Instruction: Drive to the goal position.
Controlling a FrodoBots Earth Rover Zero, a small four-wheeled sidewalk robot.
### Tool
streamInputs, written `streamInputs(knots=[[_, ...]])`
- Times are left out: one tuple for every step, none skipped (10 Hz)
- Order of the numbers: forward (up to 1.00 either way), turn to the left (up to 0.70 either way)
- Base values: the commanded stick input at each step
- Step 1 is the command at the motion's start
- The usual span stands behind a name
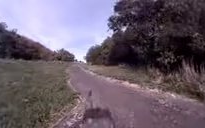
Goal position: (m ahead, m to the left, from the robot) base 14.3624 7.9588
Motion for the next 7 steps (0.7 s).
streamInputs(knots=[[0.85, 0.00], [0.85, 0.00], [0.85, 0.00], [0.85, 0.00], [0.85, 0.00], [0.85, 0.00], [0.85, 0.00]])
